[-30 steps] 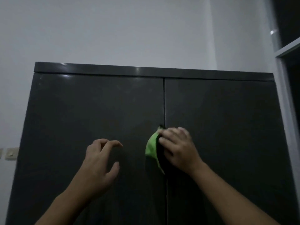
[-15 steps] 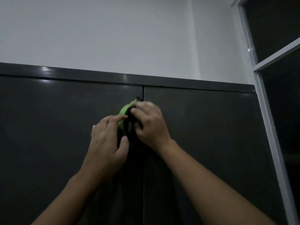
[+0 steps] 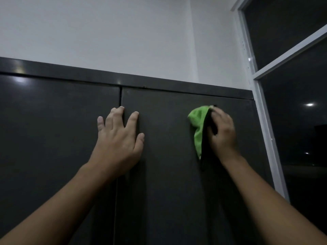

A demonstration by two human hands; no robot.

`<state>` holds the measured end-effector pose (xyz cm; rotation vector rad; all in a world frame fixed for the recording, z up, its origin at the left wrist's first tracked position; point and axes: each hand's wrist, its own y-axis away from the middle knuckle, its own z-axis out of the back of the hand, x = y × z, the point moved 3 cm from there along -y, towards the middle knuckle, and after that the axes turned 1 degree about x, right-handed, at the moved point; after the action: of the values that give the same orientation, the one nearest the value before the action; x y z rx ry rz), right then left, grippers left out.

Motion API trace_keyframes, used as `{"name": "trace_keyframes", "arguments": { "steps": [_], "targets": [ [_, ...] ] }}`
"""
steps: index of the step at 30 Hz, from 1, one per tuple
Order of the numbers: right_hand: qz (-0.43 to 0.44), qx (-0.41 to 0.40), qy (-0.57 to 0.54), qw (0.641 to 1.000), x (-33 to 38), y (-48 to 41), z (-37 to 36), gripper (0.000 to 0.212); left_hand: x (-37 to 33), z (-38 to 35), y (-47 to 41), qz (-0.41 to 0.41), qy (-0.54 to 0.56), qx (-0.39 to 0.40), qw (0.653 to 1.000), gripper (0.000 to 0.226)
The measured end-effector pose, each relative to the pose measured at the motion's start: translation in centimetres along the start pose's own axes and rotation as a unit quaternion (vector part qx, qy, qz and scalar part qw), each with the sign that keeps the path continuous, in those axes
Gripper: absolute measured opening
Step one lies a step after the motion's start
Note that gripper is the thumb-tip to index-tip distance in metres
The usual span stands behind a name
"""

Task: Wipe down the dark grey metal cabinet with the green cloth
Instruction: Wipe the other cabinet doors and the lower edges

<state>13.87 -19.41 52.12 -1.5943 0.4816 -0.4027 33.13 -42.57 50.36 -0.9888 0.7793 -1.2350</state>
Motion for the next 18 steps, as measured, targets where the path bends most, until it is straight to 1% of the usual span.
{"name": "trace_keyframes", "arguments": {
  "steps": [2, 3, 4, 6, 8, 10, 12, 14, 15, 17, 18],
  "targets": [
    [-0.074, -0.03, 0.016, 0.997, -0.1, -2.7, -0.4, 0.054, -0.5, -0.5, 0.0, 0.006, -0.014, -0.022, 1.0, 0.069],
    [-0.088, -0.04, 0.024, 0.995, 0.7, -3.8, -0.9, 0.056, -0.8, -0.5, 0.0, 0.007, -0.025, -0.034, 0.999, 0.07],
    [-0.083, -0.045, 0.025, 0.995, 1.9, -4.7, -1.6, 0.056, -1.0, -0.3, -0.1, 0.009, -0.031, -0.043, 0.999, 0.07],
    [-0.02, -0.051, 0.026, 0.998, 5.0, -5.4, -3.1, 0.048, -1.3, 0.2, -0.4, 0.022, -0.018, -0.057, 0.998, 0.063],
    [0.06, -0.043, 0.014, 0.997, 8.2, -4.5, -4.6, 0.042, -1.6, 0.7, -0.7, 0.033, 0.024, -0.082, 0.996, 0.05],
    [0.127, -0.007, -0.021, 0.992, 11.1, -2.5, -5.3, 0.04, -1.8, 1.1, -0.8, 0.039, 0.063, -0.105, 0.992, 0.039],
    [0.203, 0.05, -0.049, 0.977, 12.9, 0.1, -5.2, 0.04, -1.6, 1.3, -0.8, 0.045, 0.098, -0.113, 0.988, 0.044],
    [0.279, 0.108, -0.071, 0.952, 12.8, 2.3, -4.6, 0.039, -1.4, 1.5, -0.8, 0.05, 0.124, -0.11, 0.985, 0.05],
    [0.318, 0.124, -0.075, 0.937, 12.3, 2.7, -4.3, 0.036, -1.3, 1.6, -0.8, 0.05, 0.128, -0.106, 0.985, 0.049],
    [0.37, 0.127, -0.078, 0.917, 10.5, 2.0, -3.7, 0.03, -1.4, 1.8, -0.6, 0.047, 0.129, -0.097, 0.986, 0.048],
    [0.368, 0.114, -0.079, 0.92, 9.3, 1.0, -3.5, 0.028, -1.6, 2.0, -0.6, 0.043, 0.134, -0.094, 0.986, 0.047]
  ]
}}
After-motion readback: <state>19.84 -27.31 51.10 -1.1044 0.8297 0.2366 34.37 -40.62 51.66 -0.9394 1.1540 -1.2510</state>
